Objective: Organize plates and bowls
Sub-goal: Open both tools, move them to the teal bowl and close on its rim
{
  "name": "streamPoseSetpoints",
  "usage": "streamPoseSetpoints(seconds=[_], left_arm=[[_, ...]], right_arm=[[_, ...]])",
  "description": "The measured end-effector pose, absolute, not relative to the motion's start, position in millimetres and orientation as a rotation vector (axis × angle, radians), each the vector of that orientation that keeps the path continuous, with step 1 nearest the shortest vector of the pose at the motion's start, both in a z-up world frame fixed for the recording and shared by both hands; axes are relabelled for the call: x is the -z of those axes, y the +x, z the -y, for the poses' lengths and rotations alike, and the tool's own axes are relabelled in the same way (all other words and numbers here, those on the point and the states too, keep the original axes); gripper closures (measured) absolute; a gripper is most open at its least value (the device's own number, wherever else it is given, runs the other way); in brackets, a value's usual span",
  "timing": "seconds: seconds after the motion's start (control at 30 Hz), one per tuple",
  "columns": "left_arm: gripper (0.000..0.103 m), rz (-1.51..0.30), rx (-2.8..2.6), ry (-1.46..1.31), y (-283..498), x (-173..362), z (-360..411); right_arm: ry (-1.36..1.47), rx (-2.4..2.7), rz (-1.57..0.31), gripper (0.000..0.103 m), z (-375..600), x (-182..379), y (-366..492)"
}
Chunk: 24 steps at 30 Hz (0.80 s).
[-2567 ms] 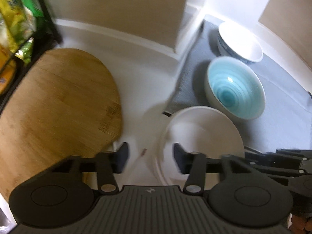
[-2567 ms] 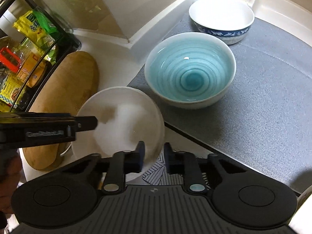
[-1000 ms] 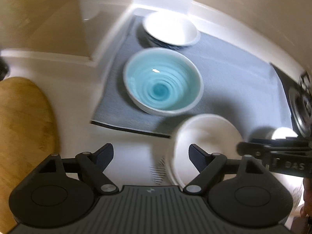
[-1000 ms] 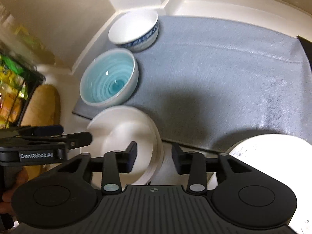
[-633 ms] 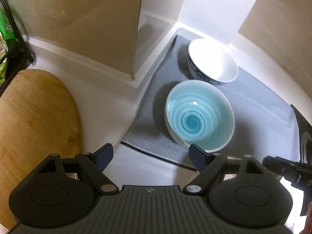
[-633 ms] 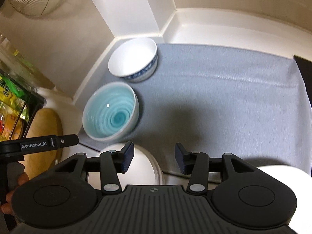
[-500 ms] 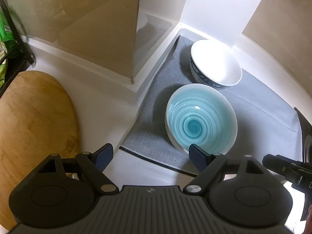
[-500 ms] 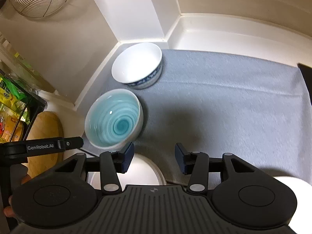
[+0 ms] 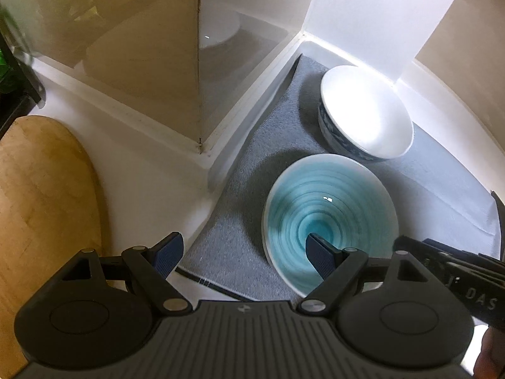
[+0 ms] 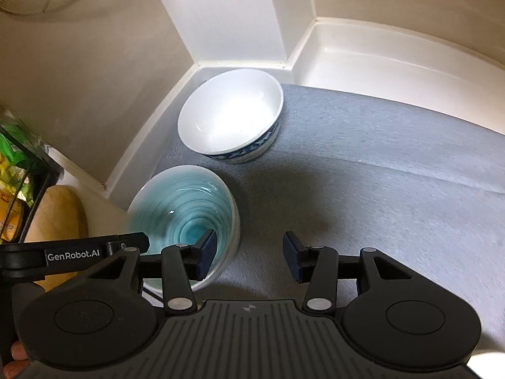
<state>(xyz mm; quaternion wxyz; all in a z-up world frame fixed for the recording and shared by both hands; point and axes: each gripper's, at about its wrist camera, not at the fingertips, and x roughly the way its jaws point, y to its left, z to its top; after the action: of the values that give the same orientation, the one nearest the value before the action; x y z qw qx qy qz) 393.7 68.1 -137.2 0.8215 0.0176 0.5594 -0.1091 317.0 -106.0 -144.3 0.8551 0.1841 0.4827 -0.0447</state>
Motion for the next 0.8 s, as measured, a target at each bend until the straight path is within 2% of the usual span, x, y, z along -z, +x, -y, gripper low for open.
streamPoseSetpoints(seconds=[0.67, 0.77, 0.8], left_arm=[[0.015, -1.236, 0.213, 0.061, 418, 161, -57], [0.016, -1.236, 0.218, 0.072, 420, 162, -56], [0.017, -1.237, 0.225, 0.075, 420, 163, -55]], right_arm=[[0.349, 0.054, -1.088, 0.054, 97, 176, 356], [0.345, 0.052, -1.093, 0.056, 98, 178, 359], [0.343, 0.05, -1.095, 0.06, 98, 179, 359]])
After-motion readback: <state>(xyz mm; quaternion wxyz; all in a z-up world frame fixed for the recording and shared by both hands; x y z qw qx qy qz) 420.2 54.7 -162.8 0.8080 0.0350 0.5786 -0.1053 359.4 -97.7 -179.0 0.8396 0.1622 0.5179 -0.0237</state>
